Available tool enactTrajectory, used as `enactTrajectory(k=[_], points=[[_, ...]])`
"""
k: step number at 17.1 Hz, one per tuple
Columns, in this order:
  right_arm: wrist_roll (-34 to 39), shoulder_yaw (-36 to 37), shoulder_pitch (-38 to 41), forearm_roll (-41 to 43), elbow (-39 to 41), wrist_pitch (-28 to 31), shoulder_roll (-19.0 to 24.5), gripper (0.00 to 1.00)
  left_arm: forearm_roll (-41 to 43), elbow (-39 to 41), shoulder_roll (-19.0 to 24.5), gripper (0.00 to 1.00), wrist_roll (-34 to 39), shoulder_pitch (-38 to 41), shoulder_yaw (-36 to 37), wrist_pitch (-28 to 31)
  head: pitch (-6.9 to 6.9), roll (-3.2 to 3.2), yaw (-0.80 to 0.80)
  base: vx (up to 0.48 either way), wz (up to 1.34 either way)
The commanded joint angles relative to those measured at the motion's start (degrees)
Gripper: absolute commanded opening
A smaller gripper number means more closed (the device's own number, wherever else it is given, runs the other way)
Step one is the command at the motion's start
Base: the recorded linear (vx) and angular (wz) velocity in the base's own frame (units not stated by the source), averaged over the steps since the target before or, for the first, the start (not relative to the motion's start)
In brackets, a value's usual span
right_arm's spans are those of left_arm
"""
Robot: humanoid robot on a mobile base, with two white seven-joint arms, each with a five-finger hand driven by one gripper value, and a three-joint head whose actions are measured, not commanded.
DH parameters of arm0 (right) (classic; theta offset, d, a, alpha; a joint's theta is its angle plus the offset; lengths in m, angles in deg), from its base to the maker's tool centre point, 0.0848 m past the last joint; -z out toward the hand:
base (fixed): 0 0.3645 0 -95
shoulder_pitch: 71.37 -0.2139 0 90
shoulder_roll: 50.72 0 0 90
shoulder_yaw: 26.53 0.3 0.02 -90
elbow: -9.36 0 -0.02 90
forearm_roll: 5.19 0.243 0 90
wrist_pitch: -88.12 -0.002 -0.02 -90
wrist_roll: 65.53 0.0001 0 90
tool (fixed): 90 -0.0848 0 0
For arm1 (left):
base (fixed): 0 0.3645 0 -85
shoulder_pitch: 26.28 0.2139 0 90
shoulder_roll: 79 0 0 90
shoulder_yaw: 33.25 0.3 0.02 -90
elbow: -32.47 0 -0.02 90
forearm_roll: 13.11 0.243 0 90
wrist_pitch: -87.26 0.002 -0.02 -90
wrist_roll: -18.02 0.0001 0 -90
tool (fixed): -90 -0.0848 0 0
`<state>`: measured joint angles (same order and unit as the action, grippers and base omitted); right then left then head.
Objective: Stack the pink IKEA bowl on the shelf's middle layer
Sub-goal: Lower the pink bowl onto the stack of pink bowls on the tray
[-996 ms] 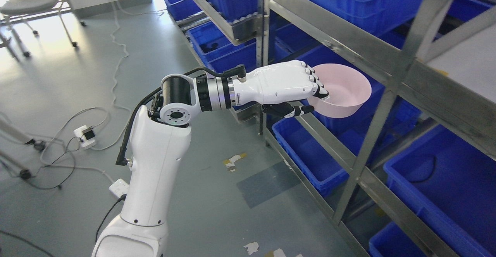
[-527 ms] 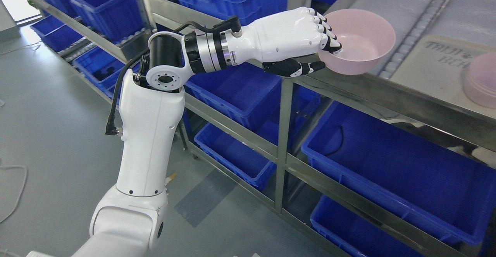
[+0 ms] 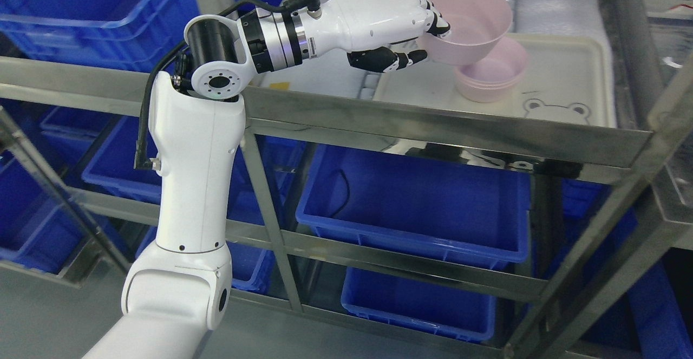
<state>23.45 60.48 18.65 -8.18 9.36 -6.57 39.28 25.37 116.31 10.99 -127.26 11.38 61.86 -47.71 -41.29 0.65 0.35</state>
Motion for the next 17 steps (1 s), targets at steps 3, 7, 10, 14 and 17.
enactTrajectory(k=[3, 7, 10, 14, 17], points=[[-0.03, 0.0, 0.25, 0.0, 1.0, 0.03, -1.0, 1.0, 11.87, -6.24, 1.01, 0.03, -2.89, -1.46, -4.93, -0.03, 0.0, 0.0, 0.0, 0.049, -0.64], [-0.03, 0.0, 0.16, 0.0, 1.0, 0.03, -1.0, 1.0, 15.66, -7.98, 1.01, 0.03, -2.64, -1.01, -5.9, -0.03, 0.01, 0.0, 0.0, 0.048, -0.42], [-0.03, 0.0, 0.16, 0.0, 1.0, 0.03, -1.0, 1.0, 17.85, -12.37, 1.01, 0.03, -1.58, -1.72, -4.94, -0.03, 0.02, 0.0, 0.0, 0.026, -0.18], [-0.03, 0.0, 0.25, 0.0, 1.0, 0.03, -1.0, 1.0, 18.13, -15.46, 1.01, 0.03, 1.05, -1.72, -1.52, -0.03, 0.02, 0.0, 0.0, -0.001, 0.0], [-0.03, 0.0, 0.25, 0.0, 1.0, 0.03, -1.0, 1.0, 18.04, -19.06, 1.01, 0.05, 5.0, -1.72, 0.86, -0.03, 0.02, 0.0, 0.0, 0.0, 0.0]])
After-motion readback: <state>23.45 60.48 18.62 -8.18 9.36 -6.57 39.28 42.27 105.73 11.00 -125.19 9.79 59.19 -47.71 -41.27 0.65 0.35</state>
